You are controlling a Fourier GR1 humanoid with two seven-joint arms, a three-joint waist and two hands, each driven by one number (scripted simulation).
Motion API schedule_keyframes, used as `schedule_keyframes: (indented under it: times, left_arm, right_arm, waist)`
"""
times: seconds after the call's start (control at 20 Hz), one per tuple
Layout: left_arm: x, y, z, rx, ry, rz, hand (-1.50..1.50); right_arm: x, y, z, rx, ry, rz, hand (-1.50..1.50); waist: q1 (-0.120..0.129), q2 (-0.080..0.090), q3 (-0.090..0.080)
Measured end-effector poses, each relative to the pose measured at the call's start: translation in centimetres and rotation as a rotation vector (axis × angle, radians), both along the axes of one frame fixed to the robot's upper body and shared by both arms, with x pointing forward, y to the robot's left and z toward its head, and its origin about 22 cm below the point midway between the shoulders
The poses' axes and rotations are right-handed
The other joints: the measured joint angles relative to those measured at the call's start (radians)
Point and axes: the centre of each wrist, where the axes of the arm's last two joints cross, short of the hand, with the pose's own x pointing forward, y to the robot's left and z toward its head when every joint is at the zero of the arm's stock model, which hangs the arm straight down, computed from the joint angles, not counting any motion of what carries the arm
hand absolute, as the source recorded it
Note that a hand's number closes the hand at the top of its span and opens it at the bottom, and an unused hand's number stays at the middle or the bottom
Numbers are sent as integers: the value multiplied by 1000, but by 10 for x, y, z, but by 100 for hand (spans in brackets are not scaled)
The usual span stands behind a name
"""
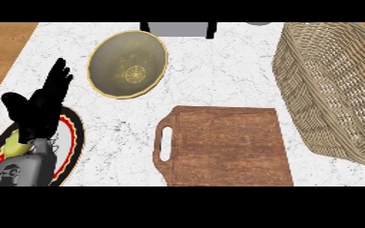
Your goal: Pick the can from the cutting board and place it in the basket
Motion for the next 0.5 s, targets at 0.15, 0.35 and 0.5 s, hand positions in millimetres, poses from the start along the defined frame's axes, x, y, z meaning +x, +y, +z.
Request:
schedule_keyframes:
  times: [0.15,0.35,0.5]
  left_arm:
    - [3,5,-1,0,2,-11,0]
    - [5,-2,2,-4,0,-7,0]
    - [10,3,4,8,-3,-7,0]
  right_arm:
    - [21,1,12,-38,-24,-50,150]
    - [46,2,30,-67,-41,-113,150]
    - [63,6,38,-91,-50,-134,150]
  waist:
    - [9,3,0]
    - [11,2,1]
    - [12,2,1]
